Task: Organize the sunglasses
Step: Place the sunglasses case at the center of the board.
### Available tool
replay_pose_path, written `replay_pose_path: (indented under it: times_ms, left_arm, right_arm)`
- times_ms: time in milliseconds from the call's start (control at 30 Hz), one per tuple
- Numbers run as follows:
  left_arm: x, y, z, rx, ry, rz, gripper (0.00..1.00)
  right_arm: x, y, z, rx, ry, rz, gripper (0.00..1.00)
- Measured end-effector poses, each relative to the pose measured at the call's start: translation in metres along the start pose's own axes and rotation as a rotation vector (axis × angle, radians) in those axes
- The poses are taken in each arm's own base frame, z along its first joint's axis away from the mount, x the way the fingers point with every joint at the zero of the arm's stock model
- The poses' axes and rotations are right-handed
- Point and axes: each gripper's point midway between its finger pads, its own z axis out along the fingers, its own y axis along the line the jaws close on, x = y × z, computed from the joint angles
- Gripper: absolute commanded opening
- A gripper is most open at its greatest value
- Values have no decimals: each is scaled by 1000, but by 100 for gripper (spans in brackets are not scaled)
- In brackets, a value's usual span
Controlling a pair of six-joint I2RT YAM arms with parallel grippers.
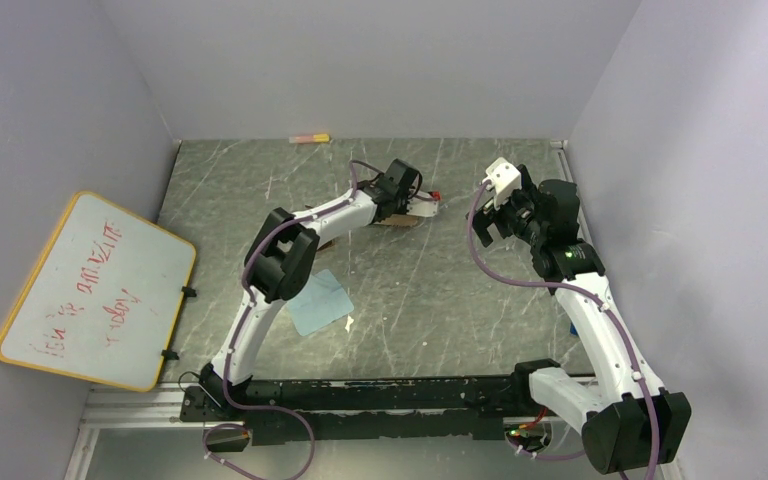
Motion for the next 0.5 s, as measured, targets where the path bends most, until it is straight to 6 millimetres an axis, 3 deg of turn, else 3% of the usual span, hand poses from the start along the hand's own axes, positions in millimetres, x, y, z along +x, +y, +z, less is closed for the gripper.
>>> replay_pose_path:
  times_ms: [167,500]
  left_arm:
    - [-1,4,1,-7,6,-18,39]
    - [1,13,-1,-25,9,-38,47]
  right_arm:
    - [0,0,0,-2,-1,0,100]
    - [-1,2,0,-10,-6,0,100]
